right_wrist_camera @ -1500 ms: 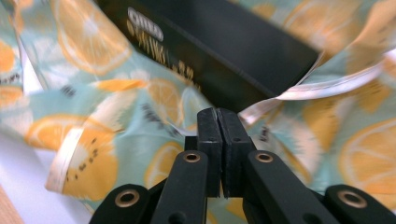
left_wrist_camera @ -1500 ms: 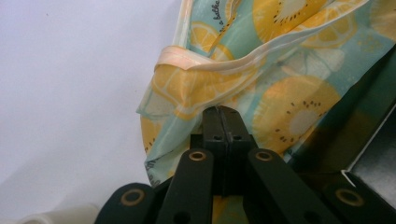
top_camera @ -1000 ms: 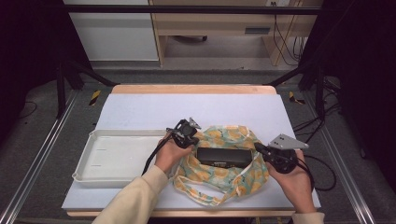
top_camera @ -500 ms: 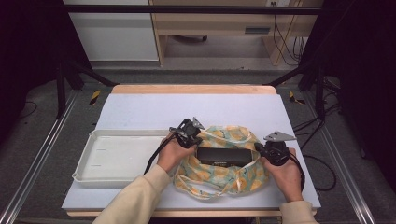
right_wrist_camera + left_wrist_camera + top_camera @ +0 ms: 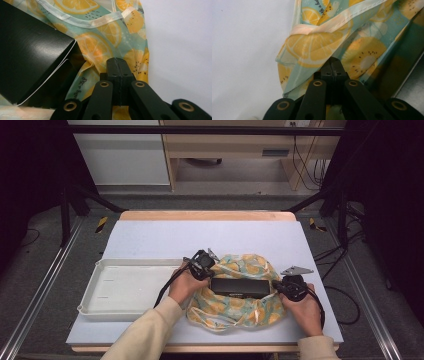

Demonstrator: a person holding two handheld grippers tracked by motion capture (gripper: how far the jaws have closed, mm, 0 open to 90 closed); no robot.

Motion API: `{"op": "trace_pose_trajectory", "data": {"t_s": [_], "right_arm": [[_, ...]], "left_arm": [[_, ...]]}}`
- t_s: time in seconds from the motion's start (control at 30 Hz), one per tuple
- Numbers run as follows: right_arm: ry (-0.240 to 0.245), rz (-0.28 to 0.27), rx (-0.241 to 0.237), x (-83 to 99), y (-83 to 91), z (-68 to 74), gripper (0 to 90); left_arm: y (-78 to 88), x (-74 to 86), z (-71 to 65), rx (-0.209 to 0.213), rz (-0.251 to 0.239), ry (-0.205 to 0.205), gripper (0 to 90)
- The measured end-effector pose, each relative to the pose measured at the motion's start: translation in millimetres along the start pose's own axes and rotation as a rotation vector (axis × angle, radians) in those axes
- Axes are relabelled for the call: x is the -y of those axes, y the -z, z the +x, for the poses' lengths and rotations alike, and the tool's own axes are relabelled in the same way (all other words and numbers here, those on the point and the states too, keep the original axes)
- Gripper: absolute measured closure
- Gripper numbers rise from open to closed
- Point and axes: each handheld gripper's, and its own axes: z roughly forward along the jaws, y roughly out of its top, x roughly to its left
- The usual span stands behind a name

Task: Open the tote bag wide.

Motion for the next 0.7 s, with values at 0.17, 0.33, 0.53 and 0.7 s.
{"op": "trace_pose_trajectory", "data": {"t_s": [0.17, 0.33, 0.53, 0.7], "right_arm": [[0.000, -0.046, 0.004, 0.4, 6.7, 1.1, 90.0], [-0.005, -0.167, 0.015, -0.9, 32.6, 4.4, 90.0], [0.025, -0.223, 0.016, 1.2, 52.4, 17.7, 90.0], [0.055, -0.251, -0.014, 5.0, 65.0, 32.8, 90.0]], "left_arm": [[15.9, 2.3, -2.5, -0.020, -0.109, 0.024, 90.0], [47.7, 8.4, -5.8, -0.023, -0.221, 0.027, 90.0], [72.8, 15.7, -12.9, 0.001, -0.303, 0.029, 90.0], [81.3, 30.8, -40.7, 0.077, -0.348, -0.004, 90.0]]}}
